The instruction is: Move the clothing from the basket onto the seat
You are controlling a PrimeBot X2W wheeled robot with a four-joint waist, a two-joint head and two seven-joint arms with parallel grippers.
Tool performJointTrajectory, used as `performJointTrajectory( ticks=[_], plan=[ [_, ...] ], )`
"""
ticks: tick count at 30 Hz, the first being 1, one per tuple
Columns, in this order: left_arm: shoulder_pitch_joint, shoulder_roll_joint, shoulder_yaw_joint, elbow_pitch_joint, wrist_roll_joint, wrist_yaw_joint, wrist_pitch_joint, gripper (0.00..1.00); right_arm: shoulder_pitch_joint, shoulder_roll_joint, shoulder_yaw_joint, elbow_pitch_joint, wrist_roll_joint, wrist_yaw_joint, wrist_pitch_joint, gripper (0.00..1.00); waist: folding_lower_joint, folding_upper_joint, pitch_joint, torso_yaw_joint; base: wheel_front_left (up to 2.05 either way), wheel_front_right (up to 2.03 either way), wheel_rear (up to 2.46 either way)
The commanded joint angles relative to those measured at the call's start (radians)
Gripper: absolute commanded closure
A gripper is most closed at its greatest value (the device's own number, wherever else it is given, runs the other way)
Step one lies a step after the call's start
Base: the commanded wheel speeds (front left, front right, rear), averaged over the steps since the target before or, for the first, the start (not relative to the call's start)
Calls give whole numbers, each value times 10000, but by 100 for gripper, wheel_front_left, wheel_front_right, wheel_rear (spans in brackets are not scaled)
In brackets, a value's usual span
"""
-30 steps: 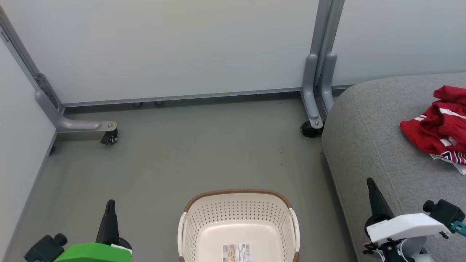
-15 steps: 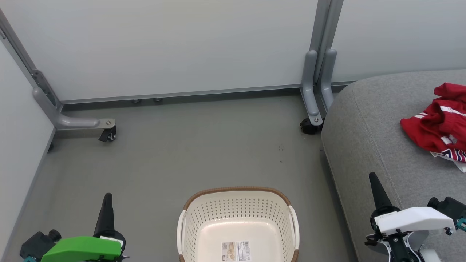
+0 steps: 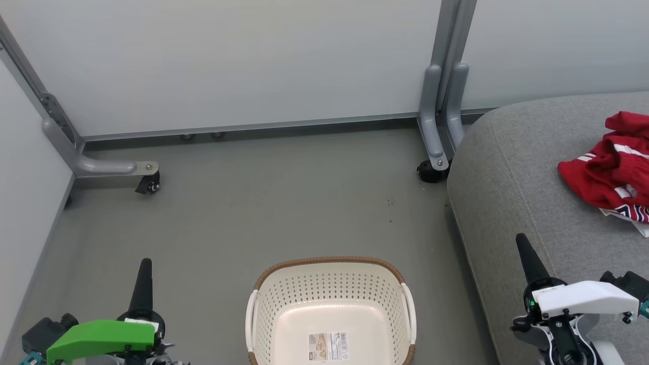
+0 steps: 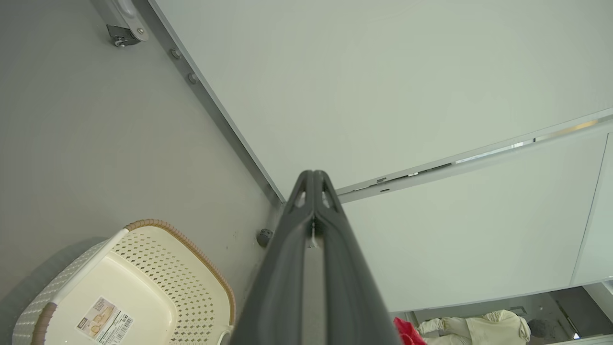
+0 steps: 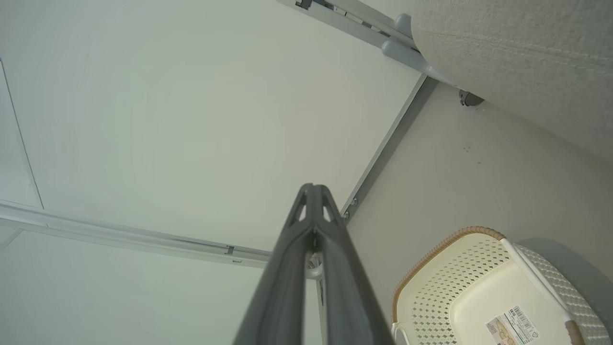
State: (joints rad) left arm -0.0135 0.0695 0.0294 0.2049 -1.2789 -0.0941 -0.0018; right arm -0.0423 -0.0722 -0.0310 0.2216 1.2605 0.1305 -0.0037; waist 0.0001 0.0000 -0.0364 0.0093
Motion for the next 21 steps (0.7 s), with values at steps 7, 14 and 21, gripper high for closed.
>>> performJointTrajectory(
  ticks=[7,14,21],
  plan=[
    [-386,42,155,62,-796,-131,195,100,-296,-18,-140,16,813,6,216,100,-1,0,63,-15,0,0,0],
    [-535,33,246,126,-1372,-180,353,100,-367,-6,-236,60,1424,5,391,100,-1,0,124,-29,0,0,0],
    [-644,23,334,187,-1898,-237,514,100,-463,6,-329,101,1983,5,533,100,-1,0,182,-43,0,0,0]
  ],
)
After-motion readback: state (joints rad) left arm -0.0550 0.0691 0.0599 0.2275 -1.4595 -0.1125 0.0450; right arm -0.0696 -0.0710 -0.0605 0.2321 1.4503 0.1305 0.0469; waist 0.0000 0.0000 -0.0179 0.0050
